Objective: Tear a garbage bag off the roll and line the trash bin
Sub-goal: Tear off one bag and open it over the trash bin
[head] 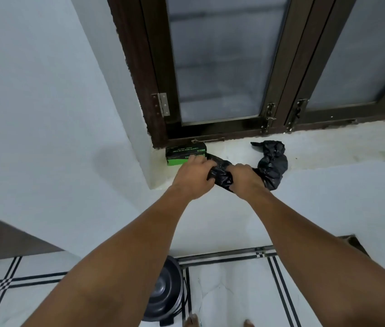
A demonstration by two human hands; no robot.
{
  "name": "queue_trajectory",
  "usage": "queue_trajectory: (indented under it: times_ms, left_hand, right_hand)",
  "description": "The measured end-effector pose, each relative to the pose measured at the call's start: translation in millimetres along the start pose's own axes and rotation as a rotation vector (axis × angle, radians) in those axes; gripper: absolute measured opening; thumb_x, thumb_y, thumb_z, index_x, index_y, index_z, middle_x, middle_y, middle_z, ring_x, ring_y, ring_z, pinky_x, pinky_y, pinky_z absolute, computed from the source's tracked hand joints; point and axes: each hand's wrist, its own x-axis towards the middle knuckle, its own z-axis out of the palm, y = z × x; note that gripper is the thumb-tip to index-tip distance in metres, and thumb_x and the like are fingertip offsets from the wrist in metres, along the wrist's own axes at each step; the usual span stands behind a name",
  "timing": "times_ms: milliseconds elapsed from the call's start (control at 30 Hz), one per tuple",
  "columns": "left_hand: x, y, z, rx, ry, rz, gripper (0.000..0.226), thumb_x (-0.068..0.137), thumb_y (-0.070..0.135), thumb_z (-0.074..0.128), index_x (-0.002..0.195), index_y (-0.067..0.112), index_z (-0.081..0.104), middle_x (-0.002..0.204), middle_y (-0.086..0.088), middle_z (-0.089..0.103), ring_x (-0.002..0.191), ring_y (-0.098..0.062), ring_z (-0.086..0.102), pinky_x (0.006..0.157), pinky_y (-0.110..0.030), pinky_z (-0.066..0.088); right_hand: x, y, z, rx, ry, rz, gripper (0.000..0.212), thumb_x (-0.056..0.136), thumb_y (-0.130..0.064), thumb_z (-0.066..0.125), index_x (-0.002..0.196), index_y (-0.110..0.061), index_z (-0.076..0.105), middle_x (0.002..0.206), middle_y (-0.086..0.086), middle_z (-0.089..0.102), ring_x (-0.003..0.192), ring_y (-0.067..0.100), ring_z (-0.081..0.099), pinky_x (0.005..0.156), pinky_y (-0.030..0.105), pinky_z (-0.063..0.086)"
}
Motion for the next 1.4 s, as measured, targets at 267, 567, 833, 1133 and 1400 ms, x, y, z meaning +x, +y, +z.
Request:
queue_trajectory:
  times_ms: [267,567,833,1133,1400]
  left_hand:
    - [-46,2,-4,-0.081,0.094,-0.125,0.064,0.091,0.04,0.069,0.148,0.021,0.049,0.141,-0.006,0.055,0.134,-0.028,0.044,0.108,-0.04,0.044]
    - [-115,44,-1,-0.853,0.149,-0.692,0.103,0.077,0.057,0.081,0.157,0.017,0.032,0.141,0.001,0.055,0.128,-0.022,0.055,0.107,-0.041,0.049]
    - [-185,29,-62,-1.502,0.308,-0.787,0.032,0.105,0.014,0.043,0.122,0.003,0.068,0.113,-0.018,0.076,0.093,-0.032,0.075,0.077,-0.035,0.064]
    - [-267,-49,-101,-1.839,0.393,-0.88,0.043,0.103,0.017,0.038,0.135,-0.004,0.058,0.126,-0.023,0.071,0.11,-0.034,0.073,0.088,-0.044,0.063]
    - [-330,-125,-116,-1.319,0.271,-0.834,0.047,0.102,0.048,0.052,0.123,0.009,0.068,0.114,-0.01,0.077,0.101,-0.026,0.075,0.087,-0.037,0.061]
  right_hand:
    - [-30,-19,9,0.469,0.269,0.118,0.015,0.088,-0.005,0.055,0.09,-0.012,0.067,0.088,0.001,0.066,0.082,0.02,0.059,0.068,0.03,0.049]
    - [-99,-67,-33,1.328,0.066,0.133,0.011,0.089,-0.007,0.066,0.08,-0.013,0.069,0.088,0.007,0.072,0.084,0.022,0.068,0.074,0.035,0.059]
    - [-149,-119,-33,1.276,-0.119,-0.015,0.041,0.087,-0.038,0.078,0.12,-0.018,0.062,0.121,0.006,0.067,0.113,0.023,0.065,0.089,0.031,0.05]
    - [-207,-223,14,1.076,-0.275,-0.184,0.071,0.085,-0.035,0.081,0.146,-0.026,0.047,0.136,-0.009,0.047,0.125,0.011,0.041,0.1,0.03,0.036]
    - [-229,-330,58,1.272,-0.249,0.052,0.023,0.104,-0.024,0.056,0.112,-0.007,0.068,0.109,0.013,0.076,0.095,0.027,0.074,0.085,0.037,0.058]
